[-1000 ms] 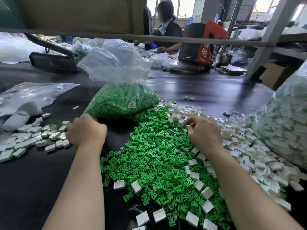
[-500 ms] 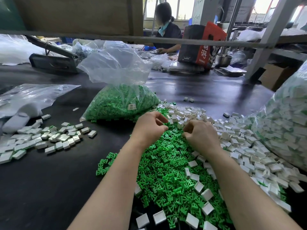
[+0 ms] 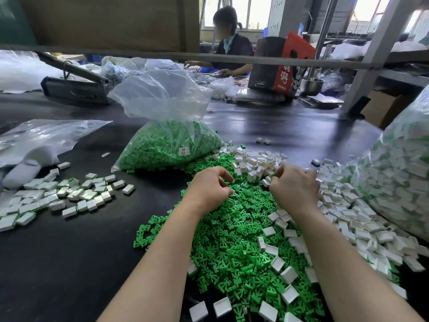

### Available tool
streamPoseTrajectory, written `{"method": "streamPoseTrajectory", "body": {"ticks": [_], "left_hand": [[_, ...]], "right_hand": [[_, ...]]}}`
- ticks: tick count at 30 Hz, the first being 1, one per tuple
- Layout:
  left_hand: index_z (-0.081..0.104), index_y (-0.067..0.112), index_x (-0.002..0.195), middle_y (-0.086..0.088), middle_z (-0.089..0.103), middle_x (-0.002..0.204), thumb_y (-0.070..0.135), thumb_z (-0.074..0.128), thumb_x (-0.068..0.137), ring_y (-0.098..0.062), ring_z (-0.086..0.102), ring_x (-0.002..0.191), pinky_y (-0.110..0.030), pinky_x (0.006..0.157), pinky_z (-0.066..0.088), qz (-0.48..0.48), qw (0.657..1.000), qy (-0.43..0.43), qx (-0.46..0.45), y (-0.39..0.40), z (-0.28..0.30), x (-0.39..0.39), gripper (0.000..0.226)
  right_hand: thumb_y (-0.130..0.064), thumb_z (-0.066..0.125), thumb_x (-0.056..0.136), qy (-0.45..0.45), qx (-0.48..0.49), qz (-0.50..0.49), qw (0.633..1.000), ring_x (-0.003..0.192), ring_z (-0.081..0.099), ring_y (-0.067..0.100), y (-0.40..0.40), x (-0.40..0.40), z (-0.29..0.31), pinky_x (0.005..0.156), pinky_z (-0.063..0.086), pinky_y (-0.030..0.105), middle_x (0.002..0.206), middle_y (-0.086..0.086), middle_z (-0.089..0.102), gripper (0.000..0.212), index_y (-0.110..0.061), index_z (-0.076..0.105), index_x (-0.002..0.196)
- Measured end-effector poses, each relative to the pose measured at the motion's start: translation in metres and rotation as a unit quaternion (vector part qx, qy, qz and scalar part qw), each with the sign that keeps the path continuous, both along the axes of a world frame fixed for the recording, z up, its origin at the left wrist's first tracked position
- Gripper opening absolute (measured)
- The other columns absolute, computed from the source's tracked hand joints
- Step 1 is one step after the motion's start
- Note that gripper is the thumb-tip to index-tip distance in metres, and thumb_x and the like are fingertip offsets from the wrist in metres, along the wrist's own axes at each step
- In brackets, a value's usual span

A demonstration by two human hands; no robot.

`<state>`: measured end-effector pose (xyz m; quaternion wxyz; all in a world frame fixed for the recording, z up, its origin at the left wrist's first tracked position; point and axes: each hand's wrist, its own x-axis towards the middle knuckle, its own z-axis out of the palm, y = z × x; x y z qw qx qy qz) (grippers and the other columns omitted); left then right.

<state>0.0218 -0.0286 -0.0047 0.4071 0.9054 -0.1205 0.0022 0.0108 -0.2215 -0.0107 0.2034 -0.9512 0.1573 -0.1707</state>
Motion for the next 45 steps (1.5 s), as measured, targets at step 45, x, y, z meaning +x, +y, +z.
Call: {"method": "streamPoseTrajectory", "body": {"ticks": [45], "left_hand": [[0.058,0.014,0.084,-0.008,0.072,0.079,0.012,0.074,0.085,-0.021,0.071,0.077,-0.03,0.068,0.055,-0.007,0.969,0.014,-0.245,-0.015,0.01,-0.003,0.016]], "right_hand": [[0.0,0.062,0.09,-0.07,0.581,0.244,0.773,0.064,0.063,0.01,0.017,-0.01,0.024,0.057,0.052,0.018,0.087,0.008,0.076,0.018,-0.013,0.071,0.097]]}}
